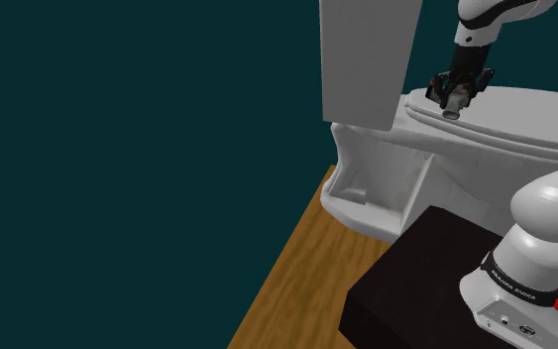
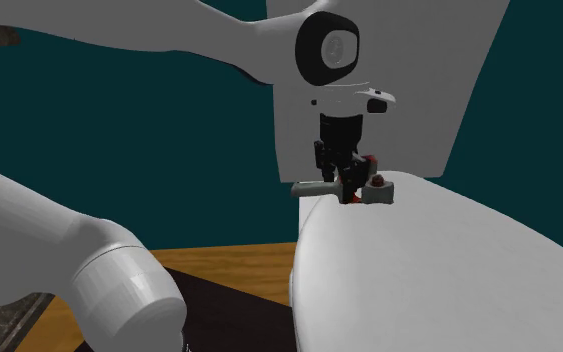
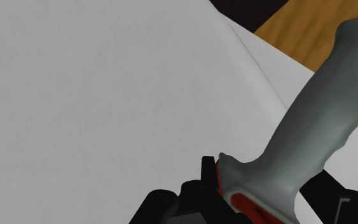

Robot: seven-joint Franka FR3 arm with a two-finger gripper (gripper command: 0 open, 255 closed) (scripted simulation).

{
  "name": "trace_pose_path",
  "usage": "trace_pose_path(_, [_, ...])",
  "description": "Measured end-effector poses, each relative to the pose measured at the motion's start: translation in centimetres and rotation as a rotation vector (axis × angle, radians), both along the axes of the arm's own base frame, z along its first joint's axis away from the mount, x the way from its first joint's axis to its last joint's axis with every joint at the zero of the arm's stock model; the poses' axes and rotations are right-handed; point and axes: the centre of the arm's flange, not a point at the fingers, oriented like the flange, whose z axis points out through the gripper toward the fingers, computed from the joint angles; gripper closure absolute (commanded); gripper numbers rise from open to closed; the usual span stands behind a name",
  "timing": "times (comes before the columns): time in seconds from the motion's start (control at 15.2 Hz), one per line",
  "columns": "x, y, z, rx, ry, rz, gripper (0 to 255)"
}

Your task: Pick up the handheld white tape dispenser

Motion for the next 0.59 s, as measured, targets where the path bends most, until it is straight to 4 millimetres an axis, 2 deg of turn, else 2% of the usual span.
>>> trace_pose_path(0.26, [0.0, 0.0, 0.0, 0.0, 0.0, 0.0, 255])
trace_pose_path(0.59, [0.0, -0.1, 2.2, 0.0, 0.0, 0.0, 255])
